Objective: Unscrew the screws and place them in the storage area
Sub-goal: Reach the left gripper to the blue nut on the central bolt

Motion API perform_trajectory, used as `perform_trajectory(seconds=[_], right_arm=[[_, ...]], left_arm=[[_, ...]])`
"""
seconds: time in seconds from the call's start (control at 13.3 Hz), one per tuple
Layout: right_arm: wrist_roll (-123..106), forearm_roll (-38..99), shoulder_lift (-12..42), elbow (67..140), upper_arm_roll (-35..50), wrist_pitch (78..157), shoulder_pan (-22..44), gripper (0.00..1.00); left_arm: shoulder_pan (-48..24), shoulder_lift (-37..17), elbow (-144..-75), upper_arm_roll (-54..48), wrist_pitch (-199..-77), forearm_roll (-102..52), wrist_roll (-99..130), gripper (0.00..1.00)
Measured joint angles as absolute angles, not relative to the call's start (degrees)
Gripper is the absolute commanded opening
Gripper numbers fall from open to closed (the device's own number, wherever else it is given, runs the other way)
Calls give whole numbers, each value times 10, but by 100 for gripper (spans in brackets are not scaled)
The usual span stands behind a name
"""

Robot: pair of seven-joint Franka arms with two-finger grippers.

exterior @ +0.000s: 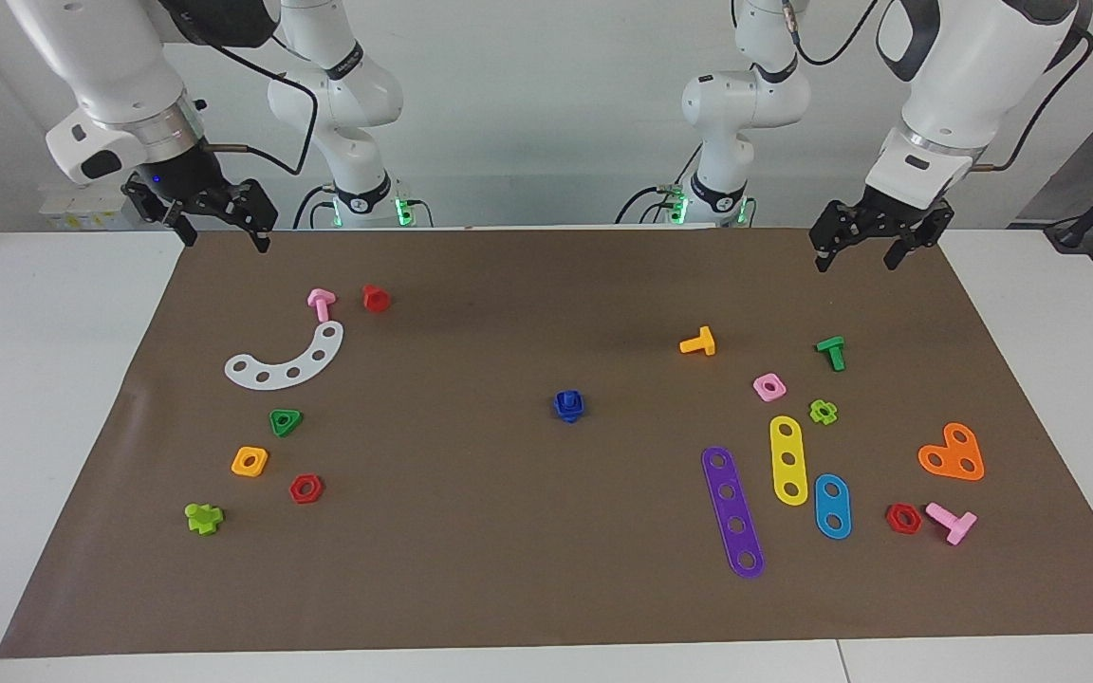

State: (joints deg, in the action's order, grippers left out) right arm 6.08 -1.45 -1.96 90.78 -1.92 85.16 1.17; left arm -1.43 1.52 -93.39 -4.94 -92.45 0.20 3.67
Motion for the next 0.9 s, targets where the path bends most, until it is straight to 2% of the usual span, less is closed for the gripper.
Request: perform_trajectory(seconds=[0.53, 0.75, 0.9], right_arm=[[61, -15, -20, 908, -19, 852, 12, 100], [61, -15, -20, 908, -19, 852, 12, 100], [61, -15, -20, 908, -19, 852, 12, 100]], left_arm=[[-16, 15, -946, -59, -931, 0, 36, 97], [-61, 5, -963, -64, -968, -3, 81, 96], [-116, -25, -965, -66, -1006, -3, 149, 95]])
